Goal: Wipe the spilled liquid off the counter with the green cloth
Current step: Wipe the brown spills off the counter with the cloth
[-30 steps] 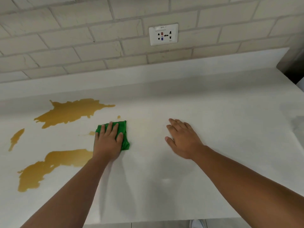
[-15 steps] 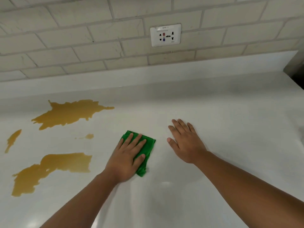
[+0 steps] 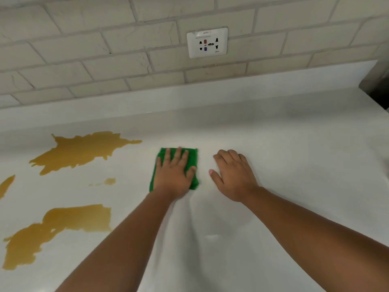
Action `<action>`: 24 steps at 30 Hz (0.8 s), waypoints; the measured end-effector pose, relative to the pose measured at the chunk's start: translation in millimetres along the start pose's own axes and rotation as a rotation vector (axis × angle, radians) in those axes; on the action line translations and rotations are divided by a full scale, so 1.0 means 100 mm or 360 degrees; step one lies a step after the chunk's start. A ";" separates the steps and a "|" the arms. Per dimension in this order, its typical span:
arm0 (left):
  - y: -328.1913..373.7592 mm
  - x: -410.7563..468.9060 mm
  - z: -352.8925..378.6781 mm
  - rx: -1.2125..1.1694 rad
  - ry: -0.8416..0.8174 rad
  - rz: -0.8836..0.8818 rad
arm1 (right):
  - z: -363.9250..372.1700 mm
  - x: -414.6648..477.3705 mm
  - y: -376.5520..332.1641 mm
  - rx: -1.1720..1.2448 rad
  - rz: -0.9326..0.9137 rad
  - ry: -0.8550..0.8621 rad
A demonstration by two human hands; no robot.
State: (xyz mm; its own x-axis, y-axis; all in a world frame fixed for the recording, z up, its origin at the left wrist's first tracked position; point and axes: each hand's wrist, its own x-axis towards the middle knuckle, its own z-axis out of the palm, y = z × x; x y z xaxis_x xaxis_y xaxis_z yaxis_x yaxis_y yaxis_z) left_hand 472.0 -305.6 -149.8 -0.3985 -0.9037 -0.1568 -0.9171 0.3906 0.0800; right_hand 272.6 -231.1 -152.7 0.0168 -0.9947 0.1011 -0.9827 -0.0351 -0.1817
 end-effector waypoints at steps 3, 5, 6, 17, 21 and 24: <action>-0.02 -0.38 0.07 -0.0034 -0.0023 0.0292 | -0.03 0.20 -0.01 0.0021 0.0062 0.0012; -0.23 -0.51 0.12 -0.0081 0.0015 0.0247 | 0.00 0.36 0.00 0.0034 0.0081 -0.0031; -0.33 -0.51 0.13 -0.0102 0.0047 0.0173 | 0.02 0.43 0.01 0.0035 0.0083 -0.0058; -0.76 0.76 -0.14 -0.0186 0.0030 -0.0440 | 0.10 0.81 0.11 0.0004 0.0026 -0.0196; -0.49 0.81 -0.14 -0.0100 0.0034 -0.0154 | 0.14 0.81 0.10 -0.0019 0.0030 -0.0154; -0.45 0.59 -0.10 -0.0166 0.0064 0.0201 | 0.13 0.83 0.10 -0.0043 0.0036 -0.0135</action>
State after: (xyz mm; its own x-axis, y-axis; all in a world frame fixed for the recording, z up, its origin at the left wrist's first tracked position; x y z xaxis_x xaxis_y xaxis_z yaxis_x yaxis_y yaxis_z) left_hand 489.7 -378.0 -153.1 -0.5077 -0.8557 -0.0998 -0.8529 0.4829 0.1984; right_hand 266.4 -315.3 -159.2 0.0091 -0.9999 0.0137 -0.9876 -0.0111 -0.1566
